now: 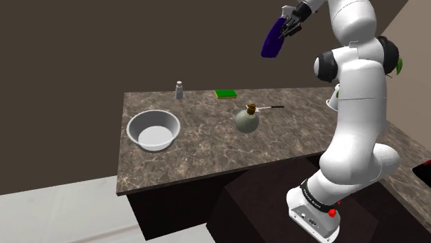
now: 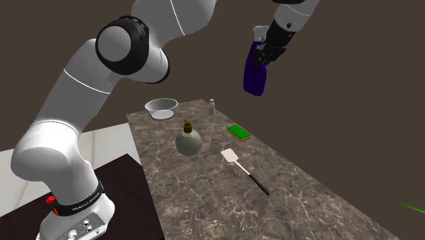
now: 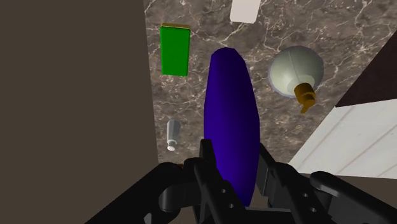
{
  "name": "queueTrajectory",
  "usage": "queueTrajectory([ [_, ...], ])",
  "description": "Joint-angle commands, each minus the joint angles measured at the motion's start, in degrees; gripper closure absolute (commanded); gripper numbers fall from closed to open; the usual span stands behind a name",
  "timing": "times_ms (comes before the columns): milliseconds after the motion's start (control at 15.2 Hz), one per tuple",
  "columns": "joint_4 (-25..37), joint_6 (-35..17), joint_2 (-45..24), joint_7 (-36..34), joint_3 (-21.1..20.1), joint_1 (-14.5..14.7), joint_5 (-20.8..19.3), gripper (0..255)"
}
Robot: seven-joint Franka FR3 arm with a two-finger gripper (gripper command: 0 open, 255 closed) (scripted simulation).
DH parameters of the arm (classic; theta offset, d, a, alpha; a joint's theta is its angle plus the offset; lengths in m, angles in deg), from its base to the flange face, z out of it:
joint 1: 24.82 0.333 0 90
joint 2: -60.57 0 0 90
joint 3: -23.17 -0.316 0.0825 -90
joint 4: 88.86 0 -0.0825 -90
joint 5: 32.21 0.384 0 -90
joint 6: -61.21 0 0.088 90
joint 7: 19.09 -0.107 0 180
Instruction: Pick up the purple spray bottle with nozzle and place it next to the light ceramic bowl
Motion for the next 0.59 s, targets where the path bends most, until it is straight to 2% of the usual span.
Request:
queueTrajectory([
  [0, -7.1, -1.9, 4.0, 1.4, 1.9, 4.8, -2.4, 255],
  [198, -22.5, -7.9, 12.9, 2.9, 5.5, 16.7, -8.2, 255],
  [528, -38.7, -17.3, 24.9, -0.3, 7.5, 31.4, -16.2, 255],
])
